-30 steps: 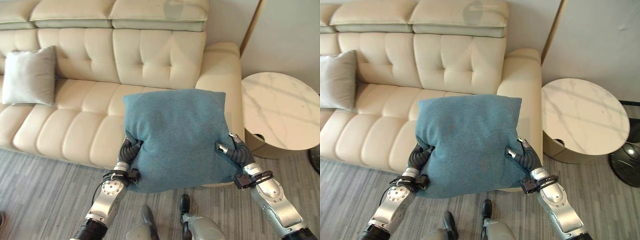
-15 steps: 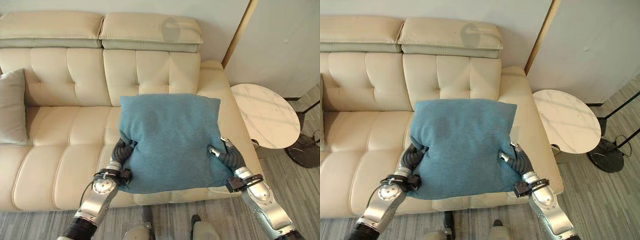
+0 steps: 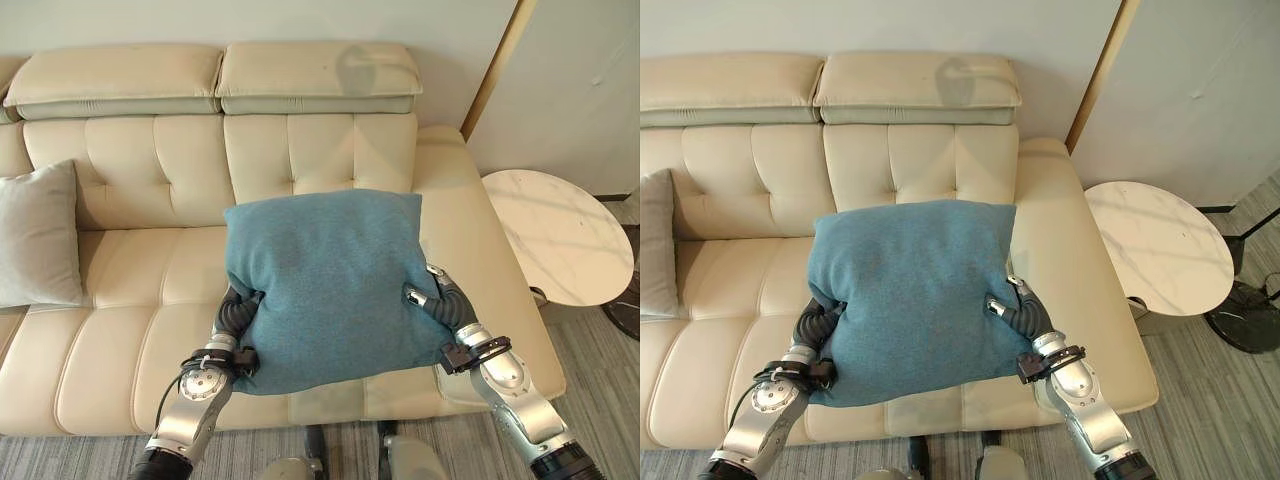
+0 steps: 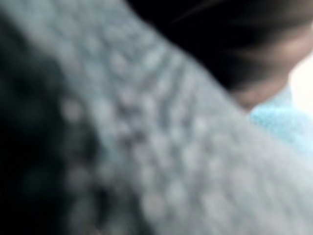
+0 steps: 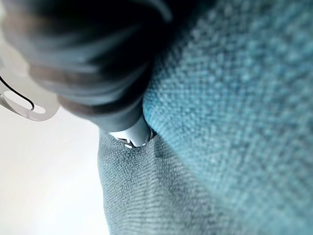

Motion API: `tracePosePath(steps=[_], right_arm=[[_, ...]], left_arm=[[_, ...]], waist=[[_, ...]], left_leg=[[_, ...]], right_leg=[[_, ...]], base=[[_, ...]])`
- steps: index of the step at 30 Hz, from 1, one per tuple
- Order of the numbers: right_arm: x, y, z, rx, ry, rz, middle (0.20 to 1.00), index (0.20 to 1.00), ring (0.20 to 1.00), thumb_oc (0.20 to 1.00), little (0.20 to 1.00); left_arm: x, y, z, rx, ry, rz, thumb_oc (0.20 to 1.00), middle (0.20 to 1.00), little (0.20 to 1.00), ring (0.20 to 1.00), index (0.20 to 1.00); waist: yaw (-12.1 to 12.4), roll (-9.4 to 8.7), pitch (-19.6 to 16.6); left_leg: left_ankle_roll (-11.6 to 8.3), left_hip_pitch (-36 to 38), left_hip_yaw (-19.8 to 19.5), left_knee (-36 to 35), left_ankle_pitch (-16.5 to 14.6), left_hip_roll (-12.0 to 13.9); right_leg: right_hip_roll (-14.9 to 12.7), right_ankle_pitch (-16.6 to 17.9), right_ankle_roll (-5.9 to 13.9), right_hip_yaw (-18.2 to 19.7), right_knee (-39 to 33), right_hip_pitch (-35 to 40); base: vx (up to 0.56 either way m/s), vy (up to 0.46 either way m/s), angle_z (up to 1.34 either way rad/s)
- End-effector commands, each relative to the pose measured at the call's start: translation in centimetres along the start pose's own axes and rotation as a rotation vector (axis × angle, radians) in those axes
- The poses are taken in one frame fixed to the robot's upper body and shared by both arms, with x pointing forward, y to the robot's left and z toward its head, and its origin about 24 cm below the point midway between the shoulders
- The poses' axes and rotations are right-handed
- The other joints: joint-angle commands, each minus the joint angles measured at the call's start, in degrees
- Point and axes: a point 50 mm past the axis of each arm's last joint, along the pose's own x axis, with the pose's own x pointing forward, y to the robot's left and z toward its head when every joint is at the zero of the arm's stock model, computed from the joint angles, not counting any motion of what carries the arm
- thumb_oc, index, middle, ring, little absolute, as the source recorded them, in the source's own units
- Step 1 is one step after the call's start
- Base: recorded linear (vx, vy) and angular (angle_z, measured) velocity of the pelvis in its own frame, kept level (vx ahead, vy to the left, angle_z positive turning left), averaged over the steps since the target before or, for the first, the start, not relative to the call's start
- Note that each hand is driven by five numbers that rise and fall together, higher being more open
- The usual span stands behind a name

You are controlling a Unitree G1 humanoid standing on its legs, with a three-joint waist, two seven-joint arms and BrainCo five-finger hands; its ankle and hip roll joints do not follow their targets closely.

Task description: Pick up all the scattered cushions and arrange them neatly on the sofa.

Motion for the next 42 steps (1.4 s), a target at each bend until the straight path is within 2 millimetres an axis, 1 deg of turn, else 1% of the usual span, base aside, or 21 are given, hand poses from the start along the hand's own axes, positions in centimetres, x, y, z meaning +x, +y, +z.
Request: tracePosePath(steps=[1, 4, 5, 6, 8, 9, 10, 11, 14, 15, 16, 20, 21, 22, 23, 25, 28, 30, 34, 38, 42], right_arm=[[3.6, 2.7, 6.1, -0.03, -0.329, 0.076, 0.2, 0.2, 0.2, 0.2, 0.2], [5.9, 3.1, 8.3, -0.078, -0.423, 0.029, 0.2, 0.2, 0.2, 0.2, 0.2], [7.9, 3.2, 10.8, -0.106, -0.507, -0.02, 0.2, 0.2, 0.2, 0.2, 0.2], [7.9, 3.2, 10.9, -0.106, -0.509, -0.021, 0.2, 0.2, 0.2, 0.2, 0.2], [10.2, 3.5, 14.4, -0.146, -0.614, -0.063, 0.2, 0.2, 0.2, 0.2, 0.2], [12.3, 3.7, 18.5, -0.25, -0.722, -0.126, 0.2, 0.2, 0.2, 0.2, 0.2], [12.3, 3.6, 18.6, -0.251, -0.726, -0.127, 0.2, 0.2, 0.2, 0.2, 0.2], [13.3, 3.3, 20.6, -0.29, -0.764, -0.19, 0.2, 0.2, 0.2, 0.2, 0.2], [15.0, 1.9, 26.7, -0.35, -0.868, -0.346, 0.2, 0.2, 0.2, 0.2, 0.2], [15.3, 0.7, 29.9, -0.375, -0.906, -0.43, 0.2, 0.2, 0.2, 0.2, 0.2], [15.3, 0.7, 30.1, -0.376, -0.911, -0.431, 0.2, 0.2, 0.2, 0.2, 0.2], [15.5, -0.5, 35.5, -0.42, -0.934, -0.488, 0.222, 0.222, 0.222, 0.222, 0.222], [15.6, -0.7, 36.0, -0.444, -0.921, -0.483, 0.363, 0.363, 0.363, 0.363, 0.363], [15.6, -0.8, 36.3, -0.444, -0.926, -0.483, 0.68, 0.68, 0.68, 0.68, 0.68], [15.8, -2.6, 37.4, -0.495, -0.85, -0.504, 1.0, 1.0, 1.0, 1.0, 1.0], [16.0, -3.5, 37.2, -0.511, -0.806, -0.508, 1.0, 1.0, 1.0, 1.0, 1.0], [16.2, -5.4, 36.5, -0.551, -0.718, -0.51, 1.0, 1.0, 1.0, 1.0, 1.0], [16.6, -6.6, 34.3, -0.458, -0.647, -0.469, 1.0, 1.0, 1.0, 1.0, 1.0], [17.3, -6.7, 30.3, -0.361, -0.583, -0.426, 1.0, 1.0, 1.0, 1.0, 1.0], [17.5, -6.6, 27.0, -0.33, -0.544, -0.403, 1.0, 1.0, 1.0, 1.0, 1.0], [16.2, -7.1, 25.6, -0.301, -0.591, -0.39, 1.0, 1.0, 1.0, 1.0, 1.0]], left_arm=[[2.7, -3.9, 6.2, -0.002, -0.336, -0.131, 0.2, 0.2, 0.2, 0.2, 0.2], [4.6, -4.5, 8.6, 0.019, -0.427, -0.088, 0.2, 0.2, 0.2, 0.2, 0.2], [6.5, -4.9, 11.2, 0.038, -0.511, -0.049, 0.2, 0.2, 0.2, 0.2, 0.2], [6.5, -4.9, 11.3, 0.038, -0.513, -0.049, 0.2, 0.2, 0.2, 0.2, 0.2], [8.4, -5.4, 14.7, 0.058, -0.609, -0.002, 0.2, 0.2, 0.2, 0.2, 0.2], [10.3, -5.9, 19.4, 0.066, -0.725, 0.055, 0.2, 0.2, 0.2, 0.2, 0.2], [10.3, -5.9, 19.5, 0.066, -0.728, 0.055, 0.2, 0.2, 0.2, 0.2, 0.2], [11.0, -6.0, 21.9, 0.077, -0.782, 0.088, 0.2, 0.2, 0.2, 0.2, 0.2], [11.4, -6.9, 29.7, 0.059, -0.952, 0.162, 0.2, 0.2, 0.2, 0.2, 0.2], [11.0, -7.7, 33.9, 0.06, -1.032, 0.184, 0.2, 0.2, 0.2, 0.2, 0.2], [10.9, -7.7, 34.2, 0.059, -1.037, 0.183, 0.2, 0.2, 0.2, 0.2, 0.2], [10.5, -7.6, 40.0, 0.087, -1.077, 0.22, 0.2, 0.2, 0.2, 0.2, 0.2], [10.7, -7.3, 40.4, 0.104, -1.052, 0.223, 0.2, 0.2, 0.2, 0.2, 0.2], [10.6, -7.3, 40.7, 0.101, -1.057, 0.222, 0.391, 0.391, 0.391, 0.391, 0.391], [11.2, -6.0, 41.7, 0.128, -0.985, 0.244, 1.0, 1.0, 1.0, 1.0, 1.0], [11.5, -5.4, 41.9, 0.148, -0.957, 0.25, 1.0, 1.0, 1.0, 1.0, 1.0], [11.9, -2.8, 42.0, 0.235, -0.896, 0.315, 1.0, 1.0, 1.0, 1.0, 1.0], [12.6, 0.7, 40.4, 0.279, -0.795, 0.38, 1.0, 1.0, 1.0, 1.0, 1.0], [13.4, 4.0, 37.5, 0.278, -0.694, 0.433, 1.0, 1.0, 1.0, 1.0, 1.0], [14.1, 5.0, 34.4, 0.265, -0.643, 0.431, 1.0, 1.0, 1.0, 1.0, 1.0], [13.9, 5.3, 32.1, 0.265, -0.669, 0.419, 1.0, 1.0, 1.0, 1.0, 1.0]], waist=[[-0.1, -0.76, -2.6], [0.2, -0.16, -1.2], [0.5, 0.41, 0.3], [0.6, 0.35, 0.3], [1.1, 0.9, 1.8], [1.5, 1.47, 2.8], [1.6, 1.45, 2.9], [1.8, 1.64, 3.5], [2.9, 2.53, 5.9], [3.3, 3.06, 7.0], [3.3, 3.07, 7.2], [4.1, 4.03, 9.2], [4.3, 4.09, 9.5], [4.3, 4.15, 9.7], [4.8, 4.67, 11.0], [5.0, 5.0, 11.5], [5.1, 5.17, 12.3], [5.0, 5.33, 12.7], [3.9, 4.94, 13.4], [3.2, 4.23, 14.1], [2.7, 3.46, 14.5]], left_leg=[[-2.69, -0.8, -0.4, 4.2, -6.5, 1.3], [-2.81, -4.3, 0.0, 4.3, -5.8, 1.3], [-3.02, -8.0, 0.1, 4.8, -5.2, 1.5], [-3.01, -8.3, 0.1, 4.8, -5.0, 1.5], [-3.29, -12.5, 0.0, 5.3, -4.1, 1.6], [-3.57, -15.9, -0.3, 5.4, -3.0, 1.6], [-3.57, -15.9, -0.3, 5.5, -3.0, 1.6], [-3.8, -17.2, -0.4, 5.4, -2.5, 1.8], [-4.63, -20.6, -1.1, 4.9, -0.8, 1.9], [-5.01, -22.3, -1.9, 4.2, 0.0, 1.8], [-5.01, -22.4, -1.9, 4.2, 0.1, 1.8], [-5.55, -26.0, -3.2, 3.5, 1.4, 1.9], [-5.65, -26.7, -3.4, 3.6, 1.6, 1.9], [-5.65, -26.9, -3.5, 3.6, 1.6, 1.9], [-5.97, -29.5, -4.4, 3.9, 2.5, 2.0], [-6.08, -30.3, -4.9, 3.8, 2.7, 2.1], [-6.48, -32.9, -5.3, 3.8, 3.7, 2.4], [-6.88, -34.7, -5.3, 3.4, 4.7, 2.7], [-7.1, -36.2, -6.0, 2.8, 5.2, 3.1], [-7.13, -36.8, -6.1, 3.0, 5.2, 3.4], [-7.36, -35.4, -5.8, 3.0, 5.0, 3.7]], right_leg=[[-1.4, -7.1, 4.32, -0.9, 4.8, -1.3], [-1.6, -6.4, 4.29, -0.2, 4.8, -4.7], [-1.9, -6.1, 4.21, 0.5, 5.4, -8.5], [-1.9, -5.9, 4.19, 0.6, 5.4, -8.8], [-2.0, -5.4, 4.13, 1.1, 5.9, -12.8], [-2.0, -4.7, 4.26, 1.1, 6.0, -15.6], [-2.0, -4.7, 4.26, 1.1, 6.0, -15.7], [-2.1, -4.5, 4.35, 1.1, 6.0, -16.7], [-2.2, -4.3, 4.71, 0.4, 6.0, -19.7], [-2.3, -4.2, 4.94, 0.2, 6.1, -21.5], [-2.3, -4.2, 4.94, 0.1, 6.1, -21.7], [-2.6, -4.5, 5.24, -0.1, 7.2, -25.8], [-2.7, -4.4, 5.3, -0.2, 7.2, -26.3], [-2.8, -4.4, 5.29, -0.3, 7.3, -26.4], [-2.8, -4.4, 5.3, -0.6, 8.1, -29.2], [-2.8, -4.5, 5.33, -0.7, 8.5, -30.2], [-2.7, -4.6, 5.21, -0.8, 9.3, -32.8], [-2.5, -4.3, 5.15, -0.9, 10.1, -35.3], [-1.9, -4.2, 5.07, -0.6, 9.9, -37.1], [-1.2, -4.1, 4.88, -0.1, 9.8, -37.6], [-0.7, -3.8, 4.76, 0.2, 8.7, -35.9]], base=[[-0.04, -0.012, -0.07], [-0.15, -0.02, -0.01], [-0.2, -0.007, -0.04], [-0.21, -0.012, -0.05], [-0.17, -0.015, -0.01], [-0.14, -0.019, 0.03], [-0.1, -0.038, 0.04], [-0.05, -0.035, 0.05], [-0.09, -0.055, 0.06], [-0.06, -0.055, 0.18], [-0.06, -0.058, 0.24], [-0.04, -0.055, 0.12], [-0.02, -0.05, 0.03], [-0.04, -0.104, 0.13], [-0.03, -0.08, 0.19], [-0.03, -0.094, 0.2], [-0.03, -0.087, 0.17], [-0.01, -0.056, 0.1], [-0.01, 0.002, 0.02], [-0.02, -0.003, 0.05], [-0.03, 0.0, 0.0]])
